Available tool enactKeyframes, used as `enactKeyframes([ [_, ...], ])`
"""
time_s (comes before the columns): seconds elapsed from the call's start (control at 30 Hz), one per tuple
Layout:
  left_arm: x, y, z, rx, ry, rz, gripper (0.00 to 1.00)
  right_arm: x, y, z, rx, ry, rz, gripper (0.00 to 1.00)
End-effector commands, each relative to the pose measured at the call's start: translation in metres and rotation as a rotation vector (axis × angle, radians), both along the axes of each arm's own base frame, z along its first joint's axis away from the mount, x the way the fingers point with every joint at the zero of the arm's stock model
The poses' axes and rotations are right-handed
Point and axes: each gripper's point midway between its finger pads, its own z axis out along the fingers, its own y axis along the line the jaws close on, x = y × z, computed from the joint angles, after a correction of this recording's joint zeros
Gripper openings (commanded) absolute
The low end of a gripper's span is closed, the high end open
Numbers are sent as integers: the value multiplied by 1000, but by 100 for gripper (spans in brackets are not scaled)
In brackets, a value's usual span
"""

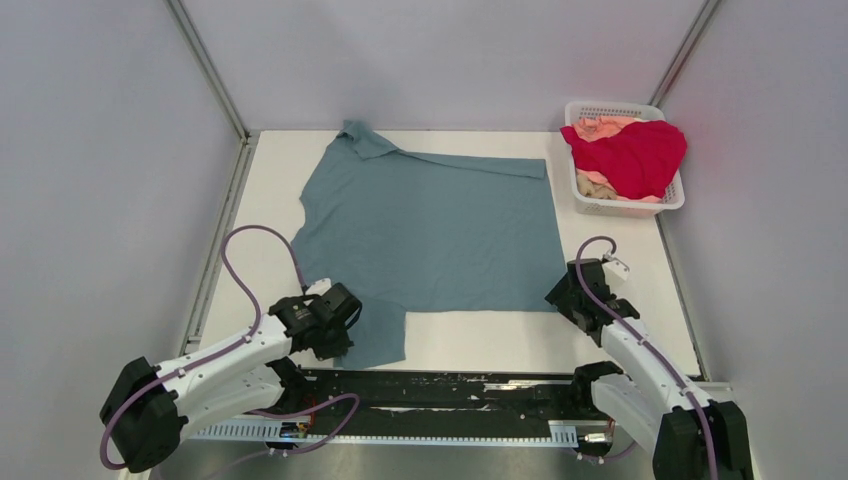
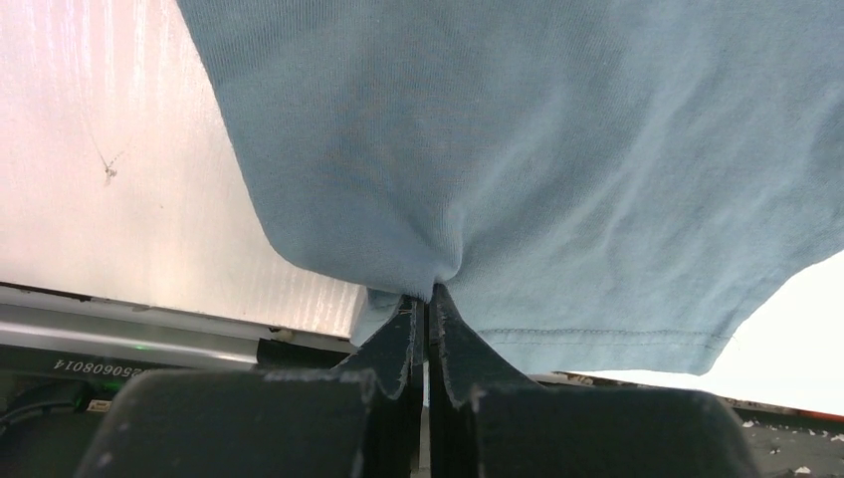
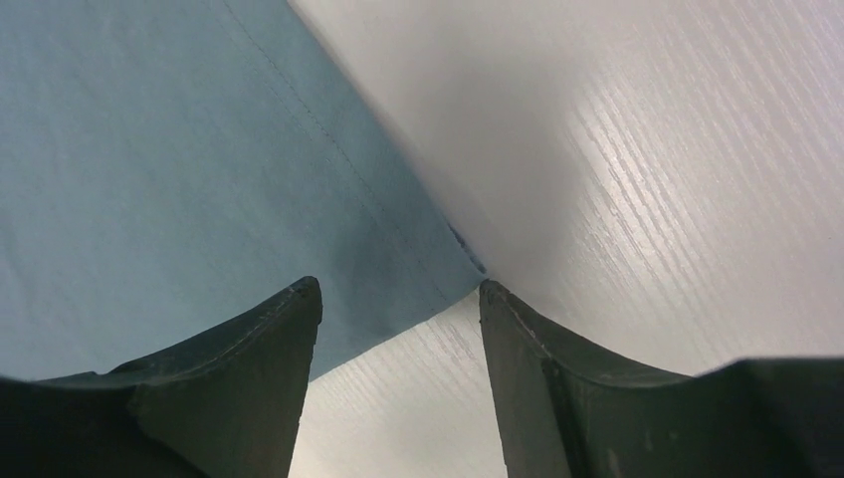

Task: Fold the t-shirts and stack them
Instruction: Grab the side of the flattened tshirt closest away from the robot with both arms

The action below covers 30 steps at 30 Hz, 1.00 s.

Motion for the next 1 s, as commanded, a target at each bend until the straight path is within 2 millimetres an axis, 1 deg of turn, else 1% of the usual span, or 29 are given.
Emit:
enactKeyframes([
  [0.0, 6, -3, 12, -1, -28, -20, 0, 5, -4, 1, 17, -70, -63, 61],
  [0.13, 5, -4, 12, -1, -21, -26, 0, 4, -3, 1, 26, -83, -65, 57],
  [0.2, 6, -4, 13, 1, -19, -33, 0, 6, -4, 1, 22, -94, -68, 54],
  [0.37, 7, -4, 12, 8, -20, -37, 0, 12, -3, -2, 26, -100, -73, 39],
  [0.4, 6, -4, 12, 10, -17, -37, 0, 11, -3, -3, 29, -94, -76, 34],
  [0.47, 4, -4, 13, 7, -5, -41, 0, 9, -2, -5, 35, -94, -75, 22],
  [0.5, 2, -6, 13, -4, 5, -46, 0, 9, -2, -4, 37, -100, -72, 17],
  [0.6, -3, -8, 15, -17, 28, -70, 0, 10, 0, 4, 46, -143, -53, 1],
  [0.67, -8, -7, 19, -19, 45, -83, 0, 9, 1, 12, 54, -166, -43, 0],
  [0.8, -19, -5, 30, -40, 69, -94, 0, -1, -4, 31, 49, -190, -62, 0],
  [0.87, -23, -4, 32, -59, 68, -93, 0, -2, 4, 39, 105, -224, -53, 0],
  [0.9, -25, -7, 35, -84, 68, -101, 0, -4, 7, 42, 135, -232, -56, 0],
  [0.97, -30, -9, 38, -111, 83, -106, 0, -12, 10, 45, 162, -220, -60, 0],
])
